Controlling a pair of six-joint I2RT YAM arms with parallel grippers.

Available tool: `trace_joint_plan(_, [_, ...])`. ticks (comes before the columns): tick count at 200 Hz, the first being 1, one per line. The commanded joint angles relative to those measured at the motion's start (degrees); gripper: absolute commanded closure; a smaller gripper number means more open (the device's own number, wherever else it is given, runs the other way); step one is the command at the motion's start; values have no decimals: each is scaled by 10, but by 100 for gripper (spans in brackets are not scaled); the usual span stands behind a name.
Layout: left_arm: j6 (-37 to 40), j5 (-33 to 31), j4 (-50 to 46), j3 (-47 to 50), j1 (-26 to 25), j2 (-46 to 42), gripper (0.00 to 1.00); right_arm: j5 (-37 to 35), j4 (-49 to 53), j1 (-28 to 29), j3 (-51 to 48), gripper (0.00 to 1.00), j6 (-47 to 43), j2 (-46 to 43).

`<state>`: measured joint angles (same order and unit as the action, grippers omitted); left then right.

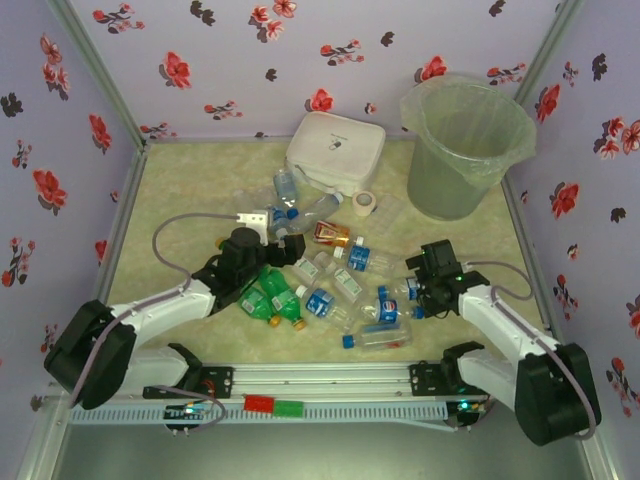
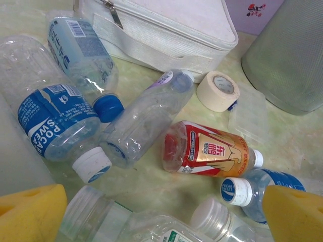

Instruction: Put the plastic bottles in the bin

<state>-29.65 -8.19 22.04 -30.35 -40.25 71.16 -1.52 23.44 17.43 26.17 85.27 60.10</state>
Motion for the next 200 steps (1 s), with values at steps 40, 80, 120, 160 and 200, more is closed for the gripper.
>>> trace_joint_plan(40, [4,-42,12,-2,-3,-23,0,-33,-76,2,-10,14,37,63])
trace_joint_plan(80, [0,-51,10,4,-3,-26,0,-46,-87,2,-16,33,42,56])
trace_joint_plan(120, [1,-70,3,0,-2,-29,0,-52,-103,1,7,48,-6,41])
trace_joint_plan(160, [-1,-81,-1,2,10,-46,0,-68,-85,-2,83,48,-118,14])
trace_joint_plan(200, [-9,-81,-23,7,43,-77,0,-77,-29,-2,235,54,-291,13])
